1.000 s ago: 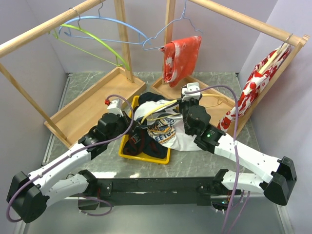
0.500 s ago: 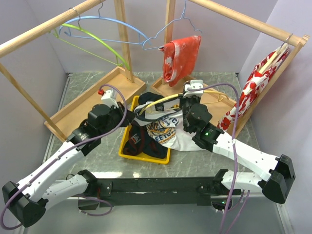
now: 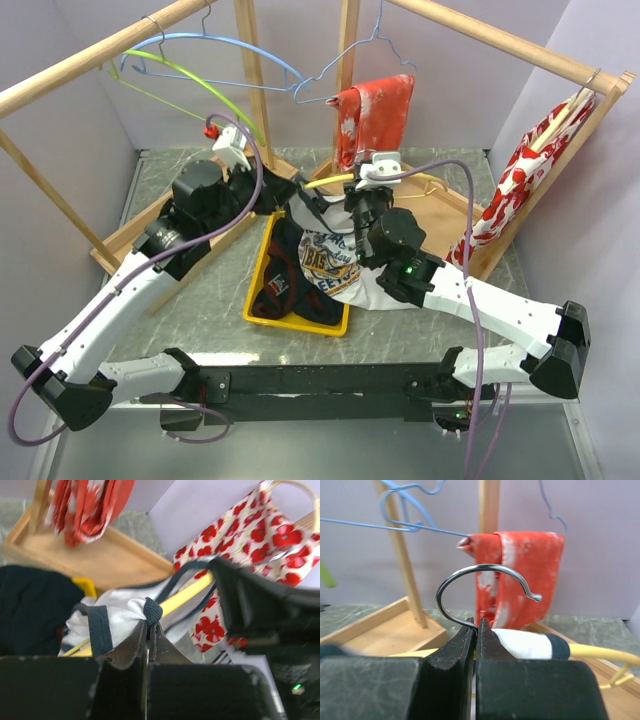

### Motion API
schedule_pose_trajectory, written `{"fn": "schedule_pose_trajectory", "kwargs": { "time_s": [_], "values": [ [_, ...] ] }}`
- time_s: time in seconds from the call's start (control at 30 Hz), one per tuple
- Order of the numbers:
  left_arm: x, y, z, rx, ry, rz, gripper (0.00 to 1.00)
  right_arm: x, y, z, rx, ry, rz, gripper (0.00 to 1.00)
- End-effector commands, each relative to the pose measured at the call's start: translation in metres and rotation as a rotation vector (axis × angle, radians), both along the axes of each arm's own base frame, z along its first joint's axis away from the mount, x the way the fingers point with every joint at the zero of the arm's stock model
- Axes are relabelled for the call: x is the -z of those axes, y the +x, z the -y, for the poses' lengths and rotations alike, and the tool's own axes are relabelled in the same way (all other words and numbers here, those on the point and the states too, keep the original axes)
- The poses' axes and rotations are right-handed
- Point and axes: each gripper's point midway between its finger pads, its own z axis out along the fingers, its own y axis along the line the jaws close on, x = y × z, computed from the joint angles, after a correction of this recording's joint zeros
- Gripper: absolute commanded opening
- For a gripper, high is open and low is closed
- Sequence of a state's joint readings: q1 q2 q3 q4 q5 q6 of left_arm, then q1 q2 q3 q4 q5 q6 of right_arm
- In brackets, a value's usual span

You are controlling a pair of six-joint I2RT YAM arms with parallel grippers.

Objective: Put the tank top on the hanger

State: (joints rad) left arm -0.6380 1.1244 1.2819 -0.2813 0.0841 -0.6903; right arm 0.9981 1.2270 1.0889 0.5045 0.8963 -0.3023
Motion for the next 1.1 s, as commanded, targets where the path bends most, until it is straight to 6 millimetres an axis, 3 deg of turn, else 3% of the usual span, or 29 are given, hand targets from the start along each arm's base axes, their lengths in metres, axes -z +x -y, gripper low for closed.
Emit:
{"fn": "schedule_pose_trajectory", "kwargs": {
  "time_s": [0.0, 0.13, 0.2, 0.27, 0.3, 0.33, 0.43, 0.5, 0.57, 0.63, 0.67, 0.7, 0.77, 0.8, 0.83, 0.87, 0.9, 0.97, 1.0, 1.03, 1.07],
  "values": [
    [-0.049, -0.001, 0.006, 0.046, -0.037, 0.1, 0.01, -0.038, -0.012, -0.01, -0.048, 0.107, 0.06, 0.0],
    [-0.068, 0.0, 0.011, 0.065, -0.057, 0.128, 0.07, -0.047, -0.015, -0.014, -0.061, 0.097, 0.064, 0.0],
    [-0.08, -0.001, 0.013, 0.079, -0.063, 0.15, 0.11, -0.065, -0.019, -0.012, -0.074, 0.105, 0.074, 0.0],
    [-0.091, -0.006, 0.017, 0.121, -0.062, 0.181, 0.34, -0.087, -0.025, -0.012, -0.125, 0.123, 0.099, 0.0],
    [-0.105, -0.009, 0.02, 0.144, -0.074, 0.218, 0.47, -0.092, -0.027, -0.012, -0.141, 0.106, 0.09, 0.0],
    [-0.116, -0.016, 0.022, 0.179, -0.085, 0.246, 0.7, -0.116, -0.033, -0.007, -0.163, 0.148, 0.116, 0.0],
    [-0.173, -0.039, 0.013, 0.222, -0.149, 0.406, 0.88, -0.157, -0.048, 0.0, -0.236, 0.174, 0.159, 0.0],
    [-0.218, -0.068, -0.002, 0.242, -0.212, 0.551, 0.92, -0.185, -0.058, 0.007, -0.268, 0.192, 0.187, 0.0],
    [-0.243, -0.086, -0.014, 0.243, -0.247, 0.639, 0.96, -0.205, -0.065, 0.012, -0.291, 0.204, 0.218, 0.0],
    [-0.271, -0.112, -0.033, 0.233, -0.293, 0.744, 0.99, -0.242, -0.079, 0.026, -0.325, 0.238, 0.275, 0.0],
    [-0.279, -0.119, -0.04, 0.225, -0.303, 0.779, 0.99, -0.251, -0.081, 0.026, -0.34, 0.246, 0.287, 0.0],
    [-0.287, -0.132, -0.051, 0.213, -0.32, 0.817, 0.99, -0.278, -0.093, 0.043, -0.351, 0.29, 0.331, 0.0],
    [-0.299, -0.147, -0.064, 0.193, -0.344, 0.877, 0.99, -0.3, -0.102, 0.04, -0.405, 0.305, 0.374, 0.0],
    [-0.302, -0.155, -0.075, 0.168, -0.358, 0.895, 0.99, -0.324, -0.116, 0.057, -0.426, 0.358, 0.419, 0.0],
    [-0.303, -0.158, -0.079, 0.154, -0.357, 0.915, 0.99, -0.334, -0.122, 0.057, -0.456, 0.365, 0.444, 0.0],
    [-0.303, -0.164, -0.086, 0.138, -0.359, 0.925, 0.99, -0.337, -0.121, 0.048, -0.479, 0.362, 0.446, 0.0],
    [-0.303, -0.164, -0.092, 0.109, -0.364, 0.924, 0.99, -0.345, -0.126, 0.053, -0.49, 0.376, 0.46, 0.0],
    [-0.297, -0.164, -0.097, 0.083, -0.344, 0.921, 0.99, -0.34, -0.124, 0.043, -0.514, 0.373, 0.439, 0.0],
    [-0.297, -0.17, -0.104, 0.072, -0.344, 0.93, 0.99, -0.32, -0.114, 0.023, -0.522, 0.334, 0.394, 0.0],
    [-0.293, -0.169, -0.106, 0.056, -0.331, 0.915, 0.99, -0.308, -0.109, 0.016, -0.522, 0.321, 0.37, 0.0],
    [-0.284, -0.165, -0.106, 0.047, -0.302, 0.892, 1.0, -0.301, -0.111, 0.021, -0.52, 0.326, 0.36, 0.0]
  ]
}}
